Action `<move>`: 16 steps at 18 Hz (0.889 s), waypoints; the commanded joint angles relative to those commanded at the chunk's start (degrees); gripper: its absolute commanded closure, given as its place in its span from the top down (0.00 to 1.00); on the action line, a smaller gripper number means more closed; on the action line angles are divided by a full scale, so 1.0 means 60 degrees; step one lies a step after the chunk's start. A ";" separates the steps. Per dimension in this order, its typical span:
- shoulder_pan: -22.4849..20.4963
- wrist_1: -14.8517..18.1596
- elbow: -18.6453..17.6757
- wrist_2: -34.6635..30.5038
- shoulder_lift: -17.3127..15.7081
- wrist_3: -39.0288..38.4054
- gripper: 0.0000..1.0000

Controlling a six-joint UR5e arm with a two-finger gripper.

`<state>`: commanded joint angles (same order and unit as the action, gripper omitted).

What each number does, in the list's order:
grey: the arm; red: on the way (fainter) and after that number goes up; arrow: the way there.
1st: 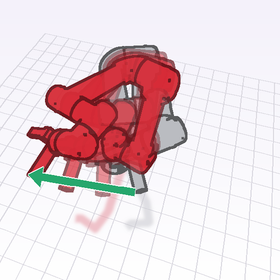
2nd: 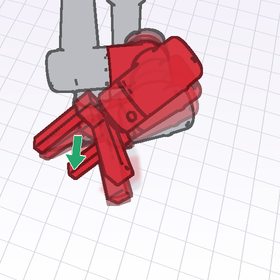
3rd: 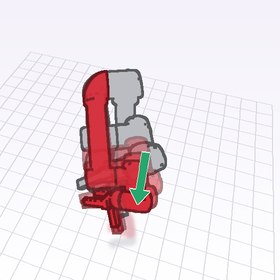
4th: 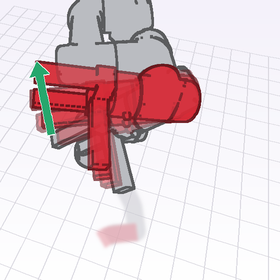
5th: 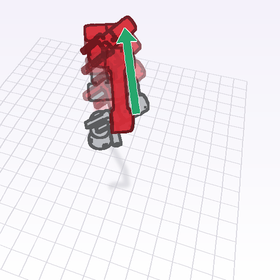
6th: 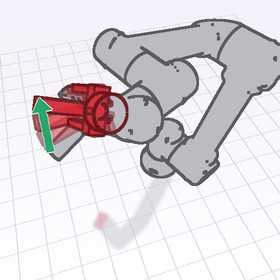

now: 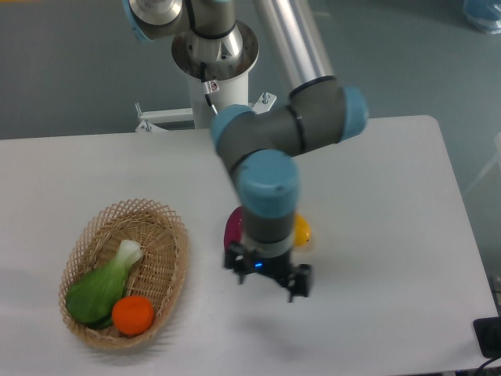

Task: Pick up the orange from the basket
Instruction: 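Move the open gripper over the wicker basket above the orange, then lower the gripper onto the orange and close around it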

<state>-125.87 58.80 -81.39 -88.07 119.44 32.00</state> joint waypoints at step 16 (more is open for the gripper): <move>0.1965 -0.0015 0.0030 -0.0483 0.0644 -0.4937 1.00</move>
<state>-114.08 58.71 -81.21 -90.97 123.31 2.38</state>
